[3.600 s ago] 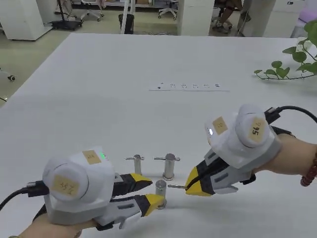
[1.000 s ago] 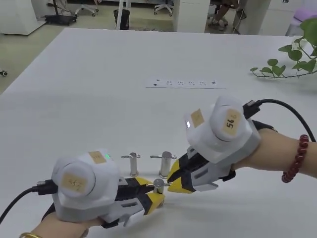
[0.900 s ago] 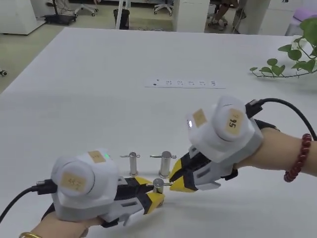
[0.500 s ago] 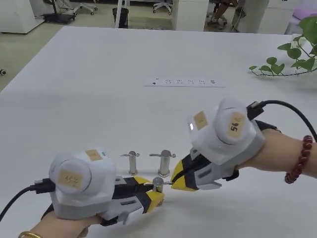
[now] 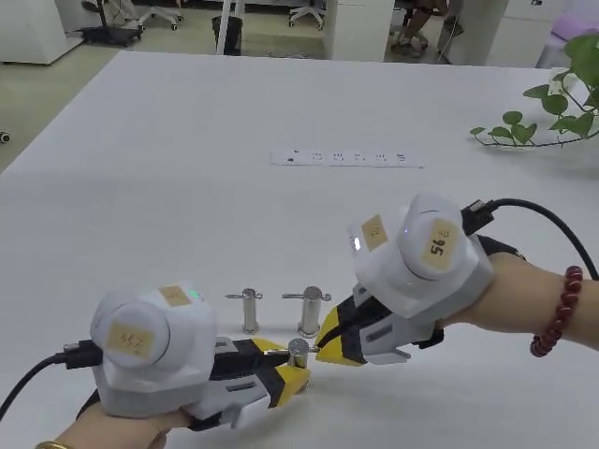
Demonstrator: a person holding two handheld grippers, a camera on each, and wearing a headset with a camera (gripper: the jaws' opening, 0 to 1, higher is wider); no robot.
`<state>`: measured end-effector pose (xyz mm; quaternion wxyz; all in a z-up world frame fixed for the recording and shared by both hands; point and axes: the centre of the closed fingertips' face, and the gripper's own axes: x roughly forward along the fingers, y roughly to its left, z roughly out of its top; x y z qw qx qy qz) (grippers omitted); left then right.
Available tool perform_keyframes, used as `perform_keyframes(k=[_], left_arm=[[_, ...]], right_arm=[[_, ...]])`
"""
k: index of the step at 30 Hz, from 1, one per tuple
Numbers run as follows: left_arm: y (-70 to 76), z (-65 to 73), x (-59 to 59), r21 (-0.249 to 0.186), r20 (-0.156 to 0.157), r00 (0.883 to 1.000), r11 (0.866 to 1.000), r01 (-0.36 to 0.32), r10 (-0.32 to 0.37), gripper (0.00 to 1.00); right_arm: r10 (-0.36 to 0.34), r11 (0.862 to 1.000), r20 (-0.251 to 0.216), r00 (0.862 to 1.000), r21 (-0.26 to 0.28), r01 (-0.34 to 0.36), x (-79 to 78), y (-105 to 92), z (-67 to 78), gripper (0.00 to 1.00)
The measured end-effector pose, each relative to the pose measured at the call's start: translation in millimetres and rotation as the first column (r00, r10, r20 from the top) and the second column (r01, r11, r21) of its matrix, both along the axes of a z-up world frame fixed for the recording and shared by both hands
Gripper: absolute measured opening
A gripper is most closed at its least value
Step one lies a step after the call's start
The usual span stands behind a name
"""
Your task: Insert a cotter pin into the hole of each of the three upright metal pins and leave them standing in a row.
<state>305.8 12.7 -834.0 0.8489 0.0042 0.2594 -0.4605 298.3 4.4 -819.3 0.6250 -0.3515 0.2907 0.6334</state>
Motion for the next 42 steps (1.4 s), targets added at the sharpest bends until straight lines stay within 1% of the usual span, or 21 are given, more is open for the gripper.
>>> perform_keyframes(k=[4,6,9,23,25,29,33,35,38,39,42], left_arm=[[-0.2,-0.2,-0.7,-0.002,-0.003,1.0,1.0,0.001,-0.001,0.13],[-0.4,-0.4,-0.8,-0.011,-0.01,1.0,1.0,-0.002,0.002,0.13],[-0.4,-1.1,-0.9,-0.019,-0.012,1.0,1.0,-0.004,0.004,0.13],[-1.7,-2.1,-1.7,-0.014,-0.012,1.0,1.0,0.003,-0.003,0.14],[-1.0,-1.2,-1.2,-0.01,-0.003,1.0,1.0,0.003,-0.003,0.17],[2.2,-0.6,-1.1,-0.007,-0.007,1.0,1.0,-0.007,0.007,0.24],[7.7,-0.2,-1.5,0.011,-0.004,1.0,1.0,-0.014,0.014,0.29],[10.7,1.4,-3.1,0.021,0.009,1.0,1.0,-0.012,0.011,0.32],[12.9,2.8,-5.6,0.028,0.02,1.0,1.0,-0.003,0.003,0.36],[13.5,4.2,-6.7,0.033,0.032,0.999,0.999,0.001,-0.002,0.37],[13.7,6.5,-9.7,0.045,0.048,0.999,0.999,0.012,-0.014,0.39]], right_arm=[[-0.007,1.0,-0.001,1.0,0.006,0.007,-0.7,0.9,0.2,0.05],[-0.006,1.0,0.001,1.0,0.005,0.006,-0.7,0.8,0.2,0.05],[-0.008,1.0,0.001,1.0,0.009,0.008,-1.0,1.4,0.8,0.05],[-0.028,1.0,-0.004,1.0,0.012,0.028,-1.9,2.4,-1.5,0.05],[-0.031,0.999,-0.007,0.999,0.014,0.031,-2.0,2.6,-1.5,0.05],[-0.031,0.999,-0.006,1.0,0.014,0.031,-2.1,2.4,-1.5,0.05],[-0.03,0.999,-0.002,1.0,0.012,0.03,-1.7,2.1,-1.7,0.05],[-0.029,1.0,-0.001,1.0,0.012,0.029,-1.5,2.2,-1.8,0.05],[-0.034,0.999,-0.004,0.999,0.011,0.034,-1.1,2.3,-1.9,0.05],[-0.034,0.999,-0.004,0.999,0.011,0.034,-1.1,2.3,-1.9,0.05],[-0.037,0.999,-0.006,0.999,0.013,0.037,-1.1,2.9,-1.6,0.05]])
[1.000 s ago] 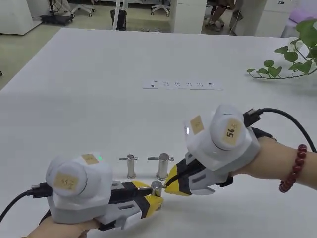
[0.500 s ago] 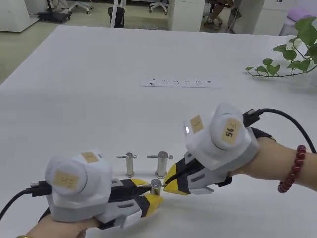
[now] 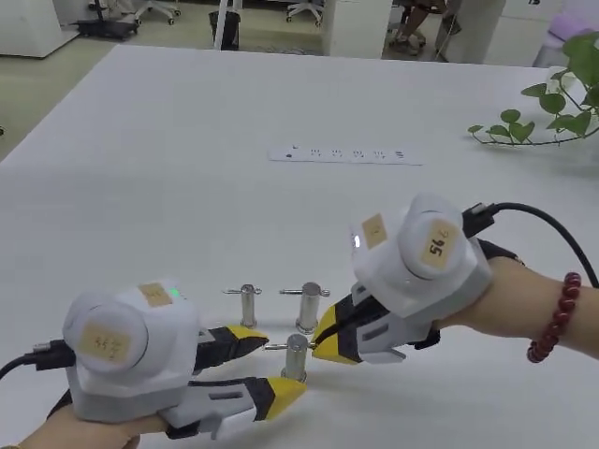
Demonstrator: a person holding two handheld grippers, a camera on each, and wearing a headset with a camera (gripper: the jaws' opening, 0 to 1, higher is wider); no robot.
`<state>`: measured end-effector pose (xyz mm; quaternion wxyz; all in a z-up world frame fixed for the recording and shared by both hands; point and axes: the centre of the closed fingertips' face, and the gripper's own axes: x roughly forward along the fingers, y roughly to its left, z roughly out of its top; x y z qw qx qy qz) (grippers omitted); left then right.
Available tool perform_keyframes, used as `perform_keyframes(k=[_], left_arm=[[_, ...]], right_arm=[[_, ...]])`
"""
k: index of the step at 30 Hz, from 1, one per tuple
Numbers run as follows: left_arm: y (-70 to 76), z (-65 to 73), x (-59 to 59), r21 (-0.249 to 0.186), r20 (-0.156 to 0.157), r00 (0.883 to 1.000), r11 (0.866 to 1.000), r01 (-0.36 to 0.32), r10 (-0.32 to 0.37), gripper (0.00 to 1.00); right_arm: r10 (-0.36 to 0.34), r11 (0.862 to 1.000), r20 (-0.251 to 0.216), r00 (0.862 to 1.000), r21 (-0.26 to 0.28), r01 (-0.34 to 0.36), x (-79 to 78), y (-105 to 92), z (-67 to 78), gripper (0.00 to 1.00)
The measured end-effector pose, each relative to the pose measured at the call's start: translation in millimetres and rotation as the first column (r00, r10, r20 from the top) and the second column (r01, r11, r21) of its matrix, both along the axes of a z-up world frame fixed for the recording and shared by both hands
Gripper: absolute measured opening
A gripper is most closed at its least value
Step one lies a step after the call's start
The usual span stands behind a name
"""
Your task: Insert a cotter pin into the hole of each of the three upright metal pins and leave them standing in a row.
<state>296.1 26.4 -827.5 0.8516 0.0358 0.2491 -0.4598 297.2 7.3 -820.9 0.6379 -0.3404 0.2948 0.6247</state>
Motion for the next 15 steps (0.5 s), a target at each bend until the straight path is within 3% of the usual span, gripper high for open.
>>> perform_keyframes(k=[11,15], left_arm=[[4.1,8.3,-3.0,0.005,0.033,0.999,1.0,0.002,-0.002,0.45],[7.3,12.0,-2.1,-0.002,0.04,0.999,1.0,-0.011,0.011,0.48]], right_arm=[[-0.019,1.0,-0.01,1.0,0.013,0.019,-1.2,1.7,0.4,0.05],[-0.052,0.998,-0.039,0.998,0.025,0.053,-2.2,4.8,0.3,0.12]])
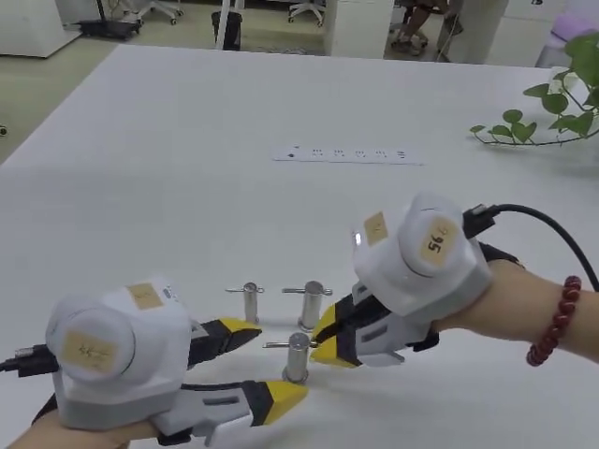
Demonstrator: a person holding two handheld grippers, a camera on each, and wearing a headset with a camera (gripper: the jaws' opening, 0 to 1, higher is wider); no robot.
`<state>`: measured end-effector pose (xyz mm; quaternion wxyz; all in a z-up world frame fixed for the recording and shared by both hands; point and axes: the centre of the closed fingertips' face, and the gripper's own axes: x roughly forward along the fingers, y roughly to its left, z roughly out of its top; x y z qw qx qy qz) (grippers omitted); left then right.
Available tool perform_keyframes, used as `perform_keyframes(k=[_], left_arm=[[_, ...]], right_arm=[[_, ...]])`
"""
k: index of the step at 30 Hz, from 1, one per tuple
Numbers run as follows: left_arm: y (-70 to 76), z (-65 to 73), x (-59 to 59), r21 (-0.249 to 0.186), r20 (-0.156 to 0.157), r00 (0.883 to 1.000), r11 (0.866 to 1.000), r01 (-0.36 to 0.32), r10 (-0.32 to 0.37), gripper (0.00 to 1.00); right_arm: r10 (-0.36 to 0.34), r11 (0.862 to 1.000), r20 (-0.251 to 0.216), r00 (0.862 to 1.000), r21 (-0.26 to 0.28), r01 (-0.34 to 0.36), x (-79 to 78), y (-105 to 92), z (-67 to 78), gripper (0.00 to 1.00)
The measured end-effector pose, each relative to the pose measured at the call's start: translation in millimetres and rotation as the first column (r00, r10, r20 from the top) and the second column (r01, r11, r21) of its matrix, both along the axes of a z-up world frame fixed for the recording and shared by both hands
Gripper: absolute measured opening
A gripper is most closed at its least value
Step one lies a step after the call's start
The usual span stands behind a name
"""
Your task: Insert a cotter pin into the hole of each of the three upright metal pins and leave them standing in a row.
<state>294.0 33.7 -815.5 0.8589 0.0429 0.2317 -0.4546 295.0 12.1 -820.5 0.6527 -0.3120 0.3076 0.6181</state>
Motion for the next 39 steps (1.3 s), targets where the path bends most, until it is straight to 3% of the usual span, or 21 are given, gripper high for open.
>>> perform_keyframes(k=[11,39], left_arm=[[7.1,13.8,1.5,-0.033,0.033,0.999,0.999,-0.026,0.027,0.58],[16.1,17.7,-6.9,-0.021,0.048,0.998,0.999,-0.048,0.049,0.58]], right_arm=[[-0.038,0.997,-0.033,0.999,0.073,0.04,3.4,10.7,3.2,0.19],[-0.02,0.992,-0.038,0.999,0.128,0.024,1.4,18.8,-3.1,0.14]])
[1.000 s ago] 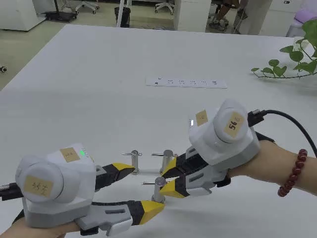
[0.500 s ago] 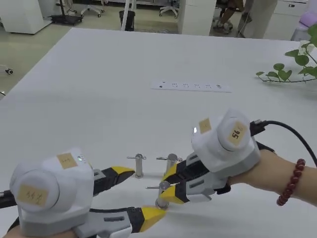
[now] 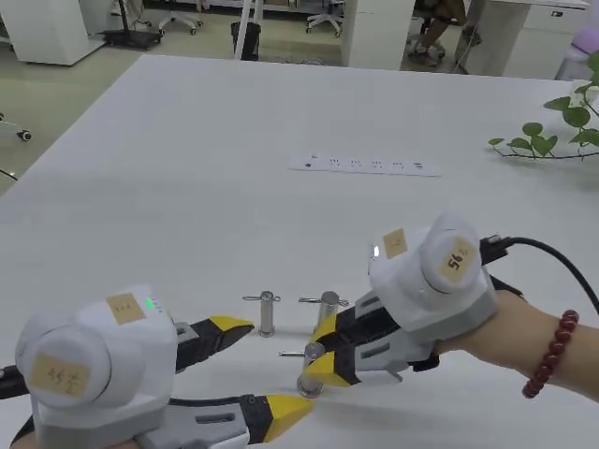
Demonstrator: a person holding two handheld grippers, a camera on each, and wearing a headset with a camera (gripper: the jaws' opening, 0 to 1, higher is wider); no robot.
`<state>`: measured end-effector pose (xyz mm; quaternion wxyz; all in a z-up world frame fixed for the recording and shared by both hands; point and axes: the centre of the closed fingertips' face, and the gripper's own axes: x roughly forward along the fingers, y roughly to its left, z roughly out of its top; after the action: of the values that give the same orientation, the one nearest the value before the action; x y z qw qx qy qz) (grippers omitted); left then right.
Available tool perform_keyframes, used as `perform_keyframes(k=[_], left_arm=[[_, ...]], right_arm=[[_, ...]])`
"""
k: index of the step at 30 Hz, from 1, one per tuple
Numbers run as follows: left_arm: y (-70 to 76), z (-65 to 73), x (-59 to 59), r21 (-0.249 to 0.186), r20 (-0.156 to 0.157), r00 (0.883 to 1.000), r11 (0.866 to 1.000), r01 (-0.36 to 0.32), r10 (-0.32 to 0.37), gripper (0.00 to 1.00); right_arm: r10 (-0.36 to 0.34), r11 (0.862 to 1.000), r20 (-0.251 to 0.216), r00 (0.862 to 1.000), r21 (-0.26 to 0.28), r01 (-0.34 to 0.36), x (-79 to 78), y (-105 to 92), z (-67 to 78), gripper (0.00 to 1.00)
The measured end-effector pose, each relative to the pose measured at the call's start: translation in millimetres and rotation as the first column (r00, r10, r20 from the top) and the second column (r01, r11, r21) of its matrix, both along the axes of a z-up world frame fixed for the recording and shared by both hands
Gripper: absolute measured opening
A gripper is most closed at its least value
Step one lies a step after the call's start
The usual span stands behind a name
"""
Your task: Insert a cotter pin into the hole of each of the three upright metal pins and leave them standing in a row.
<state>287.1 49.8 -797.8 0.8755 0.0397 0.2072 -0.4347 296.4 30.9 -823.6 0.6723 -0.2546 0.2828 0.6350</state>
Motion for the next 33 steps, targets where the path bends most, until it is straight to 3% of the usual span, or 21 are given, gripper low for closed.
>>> perform_keyframes(k=[9,24,33], left_arm=[[3.6,-0.2,-0.1,0.007,0.001,1.0,1.0,-0.014,0.014,0.58],[9.8,-0.7,2.4,0.013,-0.003,0.999,0.999,-0.051,0.051,0.6],[12.9,-0.8,3.4,0.014,-0.003,0.998,0.998,-0.068,0.068,0.62]], right_arm=[[-0.021,1.0,-0.005,1.0,0.0,0.021,4.6,-5.8,0.0,0.14],[-0.008,0.999,0.042,0.999,-0.033,0.009,18.0,-34.7,2.1,0.13],[-0.026,0.999,0.041,0.999,-0.029,0.027,29.1,-48.0,3.2,0.13]])
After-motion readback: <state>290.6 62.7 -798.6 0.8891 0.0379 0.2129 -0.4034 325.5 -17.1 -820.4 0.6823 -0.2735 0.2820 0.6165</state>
